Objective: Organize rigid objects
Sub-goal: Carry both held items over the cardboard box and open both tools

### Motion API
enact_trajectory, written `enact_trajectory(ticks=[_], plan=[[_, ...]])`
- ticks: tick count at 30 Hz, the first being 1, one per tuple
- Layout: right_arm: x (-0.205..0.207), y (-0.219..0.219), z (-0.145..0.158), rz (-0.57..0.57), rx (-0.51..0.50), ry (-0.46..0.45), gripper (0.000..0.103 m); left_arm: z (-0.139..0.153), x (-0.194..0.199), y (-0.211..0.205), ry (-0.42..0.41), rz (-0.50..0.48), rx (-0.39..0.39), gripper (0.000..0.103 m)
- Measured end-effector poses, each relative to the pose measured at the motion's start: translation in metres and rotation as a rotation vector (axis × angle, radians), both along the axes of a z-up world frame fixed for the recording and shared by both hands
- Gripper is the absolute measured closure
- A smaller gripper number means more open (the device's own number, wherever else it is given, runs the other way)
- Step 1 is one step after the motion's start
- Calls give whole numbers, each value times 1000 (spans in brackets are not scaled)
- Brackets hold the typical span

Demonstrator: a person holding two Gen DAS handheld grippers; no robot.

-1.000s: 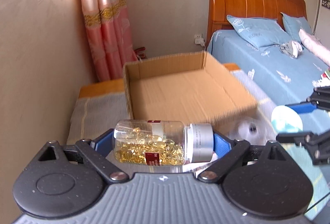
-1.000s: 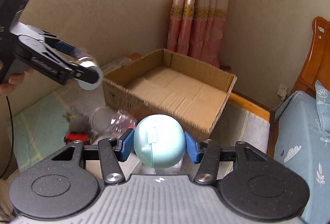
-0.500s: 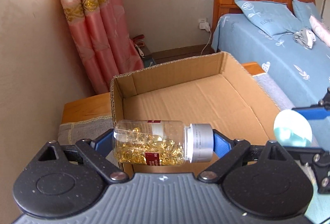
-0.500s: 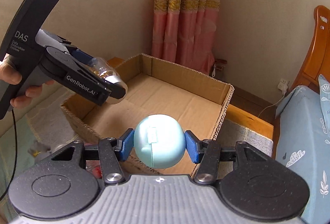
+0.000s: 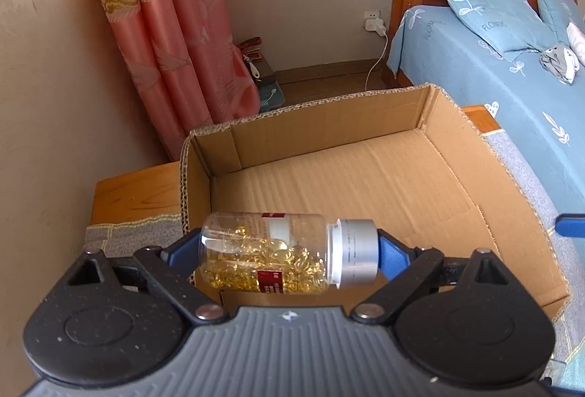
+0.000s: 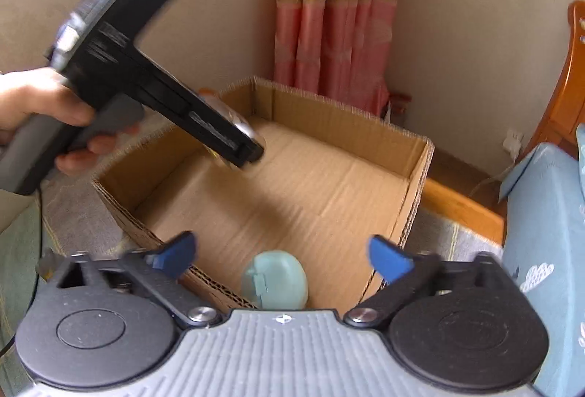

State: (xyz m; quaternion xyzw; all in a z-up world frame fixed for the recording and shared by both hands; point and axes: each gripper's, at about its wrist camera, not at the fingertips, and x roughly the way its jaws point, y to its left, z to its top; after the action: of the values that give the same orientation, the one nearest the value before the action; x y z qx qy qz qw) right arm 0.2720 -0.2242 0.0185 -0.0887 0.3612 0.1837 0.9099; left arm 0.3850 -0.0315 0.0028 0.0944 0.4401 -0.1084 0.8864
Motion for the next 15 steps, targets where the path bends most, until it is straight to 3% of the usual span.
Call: enact_trajectory(ticks=[8,15], plan=[[-13,-7,12,-24,61,-12,0,2,8,-2,19,51,-12,7],[-28,-5,17,-27,39,-9,0,24,-16,1,-36,34,3,7]])
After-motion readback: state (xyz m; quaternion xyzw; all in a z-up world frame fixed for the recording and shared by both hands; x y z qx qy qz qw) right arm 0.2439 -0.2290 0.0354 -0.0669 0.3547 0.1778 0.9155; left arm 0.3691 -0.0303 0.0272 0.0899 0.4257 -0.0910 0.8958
